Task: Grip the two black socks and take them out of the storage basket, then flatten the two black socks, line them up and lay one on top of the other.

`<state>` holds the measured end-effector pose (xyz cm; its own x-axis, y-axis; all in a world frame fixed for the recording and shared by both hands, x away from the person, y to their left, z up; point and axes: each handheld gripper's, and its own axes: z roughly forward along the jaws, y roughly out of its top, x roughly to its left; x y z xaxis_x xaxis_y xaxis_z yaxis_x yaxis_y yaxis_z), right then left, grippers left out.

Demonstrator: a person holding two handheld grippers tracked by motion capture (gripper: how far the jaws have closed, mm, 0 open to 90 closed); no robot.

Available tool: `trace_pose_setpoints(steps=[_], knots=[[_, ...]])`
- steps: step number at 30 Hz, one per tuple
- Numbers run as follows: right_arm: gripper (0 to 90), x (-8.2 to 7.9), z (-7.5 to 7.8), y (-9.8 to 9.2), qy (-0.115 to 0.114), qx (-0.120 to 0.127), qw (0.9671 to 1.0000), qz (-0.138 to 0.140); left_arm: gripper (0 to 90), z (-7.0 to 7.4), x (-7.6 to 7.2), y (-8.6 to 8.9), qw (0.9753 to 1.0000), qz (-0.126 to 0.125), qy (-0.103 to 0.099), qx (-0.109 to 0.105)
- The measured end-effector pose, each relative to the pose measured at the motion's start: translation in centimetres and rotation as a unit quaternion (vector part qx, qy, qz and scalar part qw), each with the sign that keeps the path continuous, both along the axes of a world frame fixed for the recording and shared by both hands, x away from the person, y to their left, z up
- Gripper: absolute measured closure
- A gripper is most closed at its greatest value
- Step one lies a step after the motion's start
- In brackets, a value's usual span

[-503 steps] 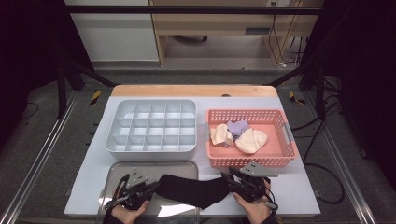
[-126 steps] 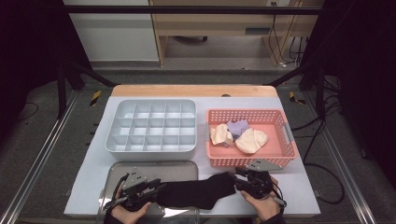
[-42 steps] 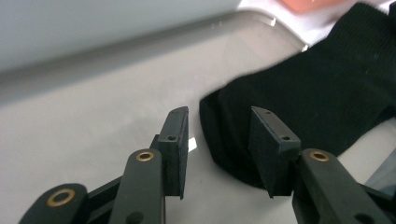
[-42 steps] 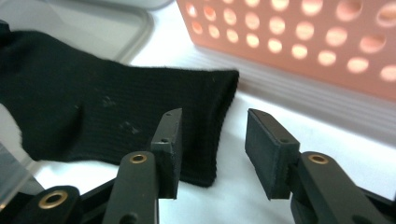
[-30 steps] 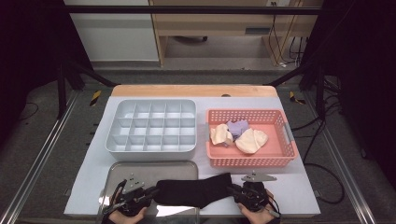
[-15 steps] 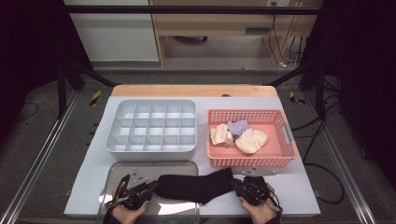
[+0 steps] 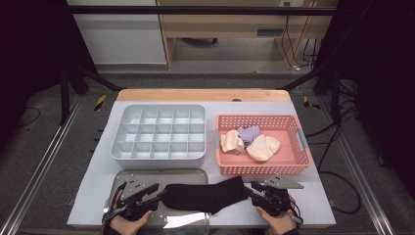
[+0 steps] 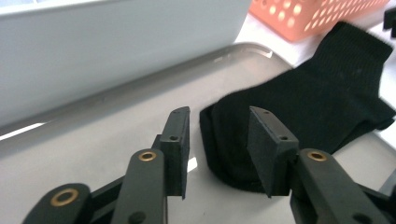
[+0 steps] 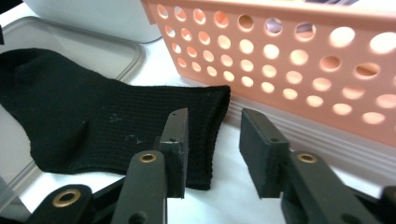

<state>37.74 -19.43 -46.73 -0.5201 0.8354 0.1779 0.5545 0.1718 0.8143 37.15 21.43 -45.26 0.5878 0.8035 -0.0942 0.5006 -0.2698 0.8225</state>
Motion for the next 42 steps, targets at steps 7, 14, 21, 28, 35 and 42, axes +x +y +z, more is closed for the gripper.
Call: trace_pose_setpoints(steps=[7,14,21,28,35,42], knots=[[71.0,-0.6,0.8,-0.3,-0.023,0.013,0.9996,0.011,56.7,1.1,0.3,-0.9,0.9999,-0.009,-0.005,-0.013],[67.1,-0.5,0.7,0.2,-0.029,-0.008,0.9995,0.013,55.3,1.4,0.7,-2.4,0.9998,-0.02,-0.007,-0.007],[53.8,0.0,0.5,0.2,-0.005,0.001,0.9999,0.01,59.5,1.3,1.1,-4.8,0.999,-0.044,0.001,-0.009],[53.7,0.0,1.0,0.2,0.005,-0.004,0.9998,0.019,61.5,0.3,1.5,-7.7,0.997,-0.072,0.022,-0.015],[55.5,0.2,0.4,0.3,0.006,-0.014,0.9997,0.019,66.1,-0.3,1.8,-9.2,0.996,-0.083,0.033,-0.007],[58.6,0.4,-0.2,0.8,0.004,-0.036,0.9993,0.003,79.8,-1.2,1.8,-10.3,0.9944,-0.095,0.045,0.012]])
